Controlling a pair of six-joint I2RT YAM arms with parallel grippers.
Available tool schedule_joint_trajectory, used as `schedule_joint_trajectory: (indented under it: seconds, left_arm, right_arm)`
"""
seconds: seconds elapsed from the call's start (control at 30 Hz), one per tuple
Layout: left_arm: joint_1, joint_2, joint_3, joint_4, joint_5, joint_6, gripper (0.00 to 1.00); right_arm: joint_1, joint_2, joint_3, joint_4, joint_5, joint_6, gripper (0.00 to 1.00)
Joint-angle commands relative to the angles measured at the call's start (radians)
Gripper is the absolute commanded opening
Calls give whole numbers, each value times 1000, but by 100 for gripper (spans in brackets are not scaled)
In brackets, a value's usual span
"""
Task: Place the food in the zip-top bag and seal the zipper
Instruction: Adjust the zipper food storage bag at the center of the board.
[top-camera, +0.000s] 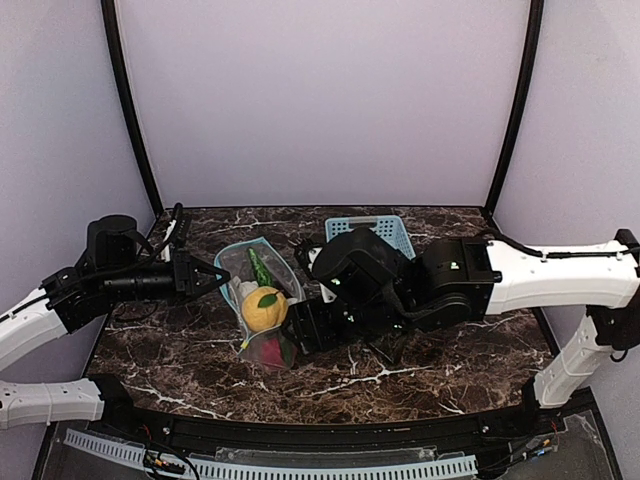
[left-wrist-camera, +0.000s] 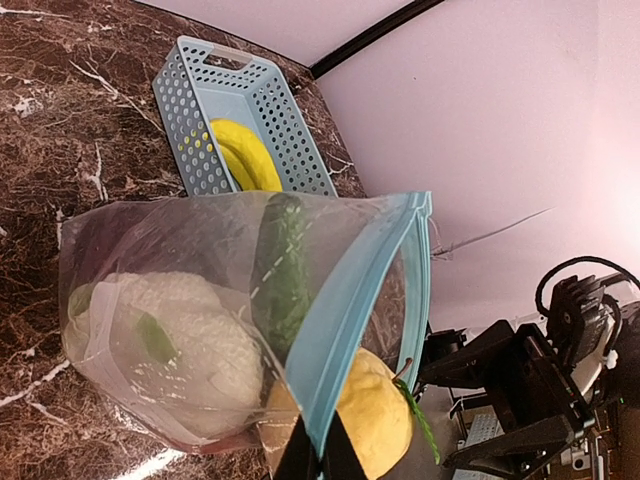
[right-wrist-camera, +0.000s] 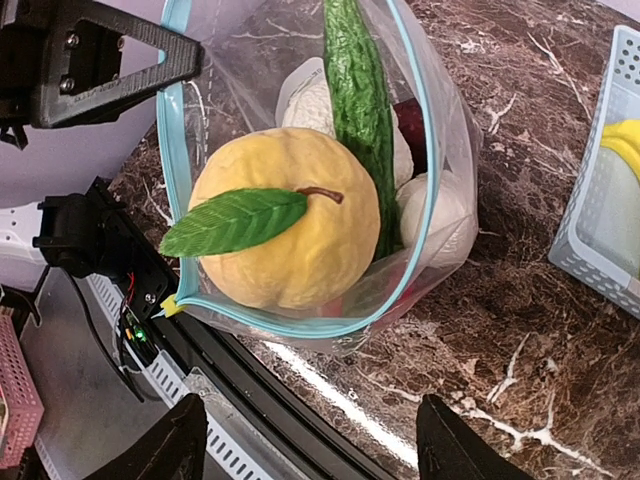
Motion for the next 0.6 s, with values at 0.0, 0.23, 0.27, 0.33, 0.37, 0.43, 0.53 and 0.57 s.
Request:
schedule_joint_trajectory:
  seconds: [0.0, 0.23, 0.27, 0.33, 0.37, 0.43, 0.53, 0.57]
  left_arm:
    - [-1, -3, 8, 20, 0, 10, 1]
    - [-1, 20, 20, -3, 35, 54, 1]
    - [-1, 24, 27, -10, 44, 59, 1]
    - [-1, 38, 39, -24, 54, 75, 1]
    - [-1, 47, 45, -29, 56, 89, 1]
    - [-1, 59, 59, -45, 58, 105, 1]
    - [-1, 77, 83, -64, 62, 123, 1]
    - [-1, 86, 88, -69, 63, 131, 1]
  right_arm:
    - [-3, -21, -9, 70, 48, 70, 68]
    - [-99, 9, 66, 61, -6, -47, 62]
    - [-113, 22, 84, 48, -7, -67, 61]
    - [-140, 47, 126, 27, -8, -114, 60]
    - [-152, 61, 146, 18, -10, -139, 60]
    - [-174, 88, 190, 5, -16, -186, 59]
    - [-205, 143, 251, -14, -21, -246, 58]
    - [-214, 159, 270, -22, -17, -261, 57]
